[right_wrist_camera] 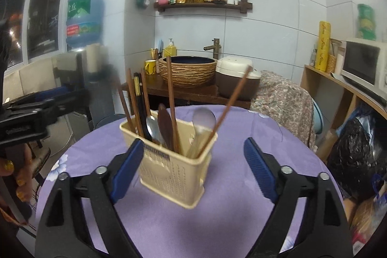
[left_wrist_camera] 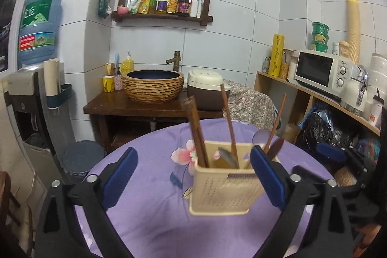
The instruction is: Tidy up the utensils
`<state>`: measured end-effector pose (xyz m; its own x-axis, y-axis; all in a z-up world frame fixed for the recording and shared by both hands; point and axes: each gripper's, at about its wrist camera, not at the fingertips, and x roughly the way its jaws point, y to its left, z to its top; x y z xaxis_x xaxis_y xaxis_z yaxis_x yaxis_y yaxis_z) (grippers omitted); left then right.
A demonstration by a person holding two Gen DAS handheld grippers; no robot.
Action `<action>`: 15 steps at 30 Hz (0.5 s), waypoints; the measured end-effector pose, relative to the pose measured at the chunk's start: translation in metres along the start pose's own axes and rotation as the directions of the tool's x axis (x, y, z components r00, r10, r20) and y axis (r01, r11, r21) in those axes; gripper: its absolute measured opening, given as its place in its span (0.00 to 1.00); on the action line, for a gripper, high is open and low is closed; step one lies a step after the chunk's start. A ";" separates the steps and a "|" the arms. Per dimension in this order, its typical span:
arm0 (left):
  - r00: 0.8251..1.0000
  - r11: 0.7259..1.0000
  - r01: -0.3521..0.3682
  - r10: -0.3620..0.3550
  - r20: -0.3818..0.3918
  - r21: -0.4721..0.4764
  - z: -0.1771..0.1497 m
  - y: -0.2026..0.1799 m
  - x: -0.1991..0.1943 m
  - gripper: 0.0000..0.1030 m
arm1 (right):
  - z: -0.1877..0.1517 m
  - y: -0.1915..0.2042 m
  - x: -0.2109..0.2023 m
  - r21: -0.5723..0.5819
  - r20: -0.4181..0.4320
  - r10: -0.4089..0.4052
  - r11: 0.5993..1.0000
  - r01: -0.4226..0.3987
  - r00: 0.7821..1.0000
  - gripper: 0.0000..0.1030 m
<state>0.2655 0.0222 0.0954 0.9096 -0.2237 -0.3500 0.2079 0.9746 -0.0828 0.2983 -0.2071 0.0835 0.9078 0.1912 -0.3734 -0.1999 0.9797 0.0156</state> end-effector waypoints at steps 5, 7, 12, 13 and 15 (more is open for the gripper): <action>1.000 1.000 0.013 -0.014 -0.014 -0.026 -0.047 0.012 -0.039 0.95 | -0.052 -0.006 -0.040 0.042 -0.014 -0.018 0.999 0.019 1.000 0.93; 1.000 0.999 0.019 -0.019 -0.021 -0.027 -0.062 0.011 -0.052 0.95 | -0.073 -0.005 -0.053 0.066 -0.028 -0.012 0.998 0.014 1.000 0.94; 0.999 0.996 0.031 -0.033 -0.025 -0.080 -0.103 0.005 -0.087 0.95 | -0.131 0.014 -0.090 0.108 -0.068 0.016 0.994 -0.008 0.998 0.94; 0.999 0.996 0.026 -0.028 -0.022 -0.084 -0.111 0.002 -0.096 0.95 | -0.140 0.020 -0.100 0.107 -0.066 0.017 0.994 -0.010 0.998 0.94; 1.000 0.996 0.006 -0.007 -0.008 -0.090 -0.123 -0.001 -0.110 0.95 | -0.153 0.033 -0.122 0.102 -0.031 0.001 0.995 0.003 1.000 0.94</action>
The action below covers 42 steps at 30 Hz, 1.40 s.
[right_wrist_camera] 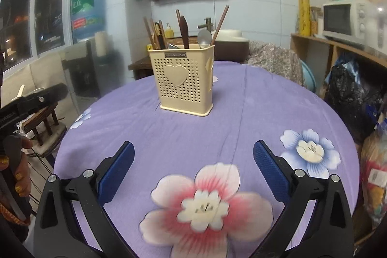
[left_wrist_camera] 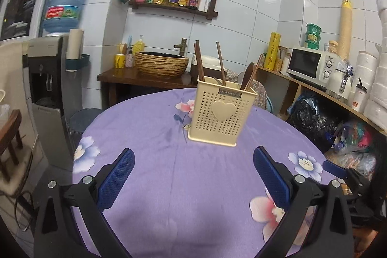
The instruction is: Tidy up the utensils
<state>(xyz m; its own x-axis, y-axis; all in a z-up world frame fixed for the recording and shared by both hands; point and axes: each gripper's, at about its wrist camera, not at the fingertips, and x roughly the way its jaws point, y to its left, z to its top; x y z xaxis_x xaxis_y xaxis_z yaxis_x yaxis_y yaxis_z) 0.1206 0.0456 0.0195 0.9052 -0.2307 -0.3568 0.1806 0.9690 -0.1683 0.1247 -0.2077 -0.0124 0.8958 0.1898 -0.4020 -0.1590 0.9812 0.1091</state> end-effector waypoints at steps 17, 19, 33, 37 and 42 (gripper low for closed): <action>0.990 0.996 -0.076 0.070 0.124 0.038 -0.044 -0.012 -0.083 0.95 | -0.031 0.058 -0.107 -0.092 0.181 -0.025 0.995 0.042 0.983 0.94; 0.987 0.996 -0.084 0.078 0.137 0.041 -0.044 -0.011 -0.086 0.95 | -0.031 0.058 -0.109 -0.086 0.179 -0.027 0.995 0.043 0.983 0.94; 0.987 0.996 -0.082 0.076 0.145 0.038 -0.045 -0.010 -0.090 0.95 | -0.030 0.061 -0.112 -0.090 0.185 -0.021 0.995 0.038 0.983 0.94; 0.985 0.995 -0.086 0.079 0.152 0.042 -0.045 -0.012 -0.092 0.95 | -0.030 0.060 -0.112 -0.089 0.184 -0.021 0.995 0.038 0.983 0.94; 0.984 0.995 -0.089 0.080 0.156 0.050 -0.046 -0.014 -0.093 0.95 | -0.030 0.060 -0.112 -0.090 0.187 -0.022 0.995 0.040 0.982 0.94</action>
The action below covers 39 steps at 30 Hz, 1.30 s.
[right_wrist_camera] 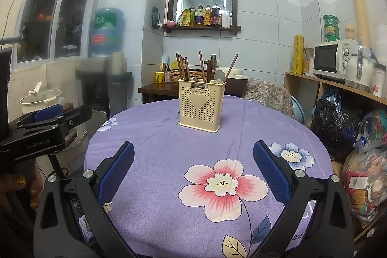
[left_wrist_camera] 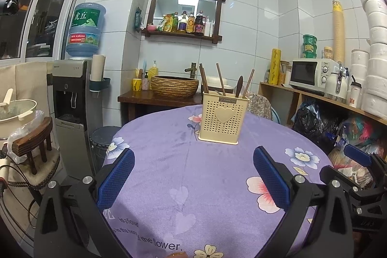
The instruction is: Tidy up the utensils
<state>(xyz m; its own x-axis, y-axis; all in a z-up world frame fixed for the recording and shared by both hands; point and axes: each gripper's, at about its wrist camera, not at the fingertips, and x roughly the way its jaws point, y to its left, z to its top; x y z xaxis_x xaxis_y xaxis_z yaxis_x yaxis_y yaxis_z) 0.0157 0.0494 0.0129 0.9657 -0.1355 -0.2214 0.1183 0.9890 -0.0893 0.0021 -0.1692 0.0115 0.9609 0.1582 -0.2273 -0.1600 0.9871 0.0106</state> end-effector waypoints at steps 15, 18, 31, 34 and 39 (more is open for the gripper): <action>1.000 1.000 -0.006 0.006 0.010 0.019 0.002 -0.002 -0.002 0.95 | 0.000 -0.001 -0.001 0.005 -0.003 0.004 1.000 -0.004 1.000 0.94; 1.000 1.000 -0.004 0.003 0.011 0.024 0.002 -0.002 -0.002 0.95 | 0.001 -0.001 -0.001 0.005 -0.003 0.004 1.000 -0.004 1.000 0.94; 1.000 1.000 0.003 -0.004 0.004 0.029 0.002 -0.004 -0.001 0.95 | 0.000 0.000 -0.001 0.005 -0.003 0.003 1.000 -0.003 1.000 0.94; 1.000 0.999 0.004 -0.004 0.001 0.036 0.003 -0.005 -0.001 0.95 | 0.000 -0.001 -0.001 0.005 -0.004 0.004 1.000 -0.004 1.000 0.94; 1.000 0.999 -0.009 0.010 -0.011 0.045 0.003 -0.005 0.002 0.95 | 0.001 -0.001 -0.001 0.003 -0.006 0.001 1.000 -0.001 1.000 0.94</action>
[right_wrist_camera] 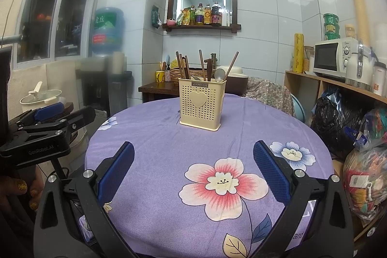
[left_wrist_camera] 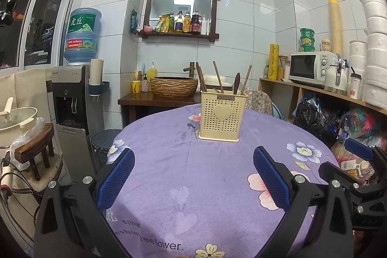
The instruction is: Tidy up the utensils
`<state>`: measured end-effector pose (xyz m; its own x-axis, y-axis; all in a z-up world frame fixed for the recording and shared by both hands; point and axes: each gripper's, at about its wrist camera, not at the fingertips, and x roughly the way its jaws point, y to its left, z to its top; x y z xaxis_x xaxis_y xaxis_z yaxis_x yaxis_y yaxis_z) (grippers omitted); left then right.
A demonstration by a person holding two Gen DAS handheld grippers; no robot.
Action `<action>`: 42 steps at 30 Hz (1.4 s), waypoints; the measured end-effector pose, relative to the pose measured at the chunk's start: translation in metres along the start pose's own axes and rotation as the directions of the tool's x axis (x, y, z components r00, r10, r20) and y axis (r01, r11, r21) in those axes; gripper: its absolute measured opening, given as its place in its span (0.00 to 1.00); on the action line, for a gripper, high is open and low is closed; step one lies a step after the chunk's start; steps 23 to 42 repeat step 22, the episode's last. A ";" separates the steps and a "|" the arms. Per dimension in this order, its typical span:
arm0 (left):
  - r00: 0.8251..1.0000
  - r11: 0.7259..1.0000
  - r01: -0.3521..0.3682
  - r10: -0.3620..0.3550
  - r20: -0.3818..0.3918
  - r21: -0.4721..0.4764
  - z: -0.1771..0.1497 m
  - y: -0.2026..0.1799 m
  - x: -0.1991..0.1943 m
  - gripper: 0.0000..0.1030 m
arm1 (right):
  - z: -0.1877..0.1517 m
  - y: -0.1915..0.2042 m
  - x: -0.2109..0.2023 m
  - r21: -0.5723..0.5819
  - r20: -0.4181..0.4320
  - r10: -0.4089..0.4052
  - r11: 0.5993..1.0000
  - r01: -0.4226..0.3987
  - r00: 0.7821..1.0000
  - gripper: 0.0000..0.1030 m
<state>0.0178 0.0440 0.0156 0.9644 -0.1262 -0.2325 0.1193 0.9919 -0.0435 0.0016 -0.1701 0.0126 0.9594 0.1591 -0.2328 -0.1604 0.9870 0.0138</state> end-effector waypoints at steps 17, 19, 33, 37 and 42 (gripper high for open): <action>1.000 1.000 -0.003 0.003 -0.028 -0.008 -0.003 0.002 0.004 0.95 | -0.002 -0.002 0.002 0.004 -0.002 -0.008 1.000 0.008 1.000 0.94; 0.999 1.000 -0.006 0.005 -0.040 -0.013 -0.003 0.002 0.006 0.95 | -0.002 -0.002 0.002 0.004 -0.003 -0.007 1.000 0.007 1.000 0.94; 0.998 1.000 -0.013 0.012 -0.058 -0.016 -0.005 0.003 0.008 0.95 | -0.002 -0.002 0.002 0.006 -0.004 -0.008 1.000 0.008 1.000 0.94; 0.998 1.000 -0.013 0.012 -0.058 -0.016 -0.005 0.003 0.008 0.95 | -0.002 -0.002 0.002 0.006 -0.004 -0.008 1.000 0.008 1.000 0.94; 0.998 1.000 -0.013 0.012 -0.058 -0.016 -0.005 0.003 0.008 0.95 | -0.002 -0.002 0.002 0.006 -0.004 -0.008 1.000 0.008 1.000 0.94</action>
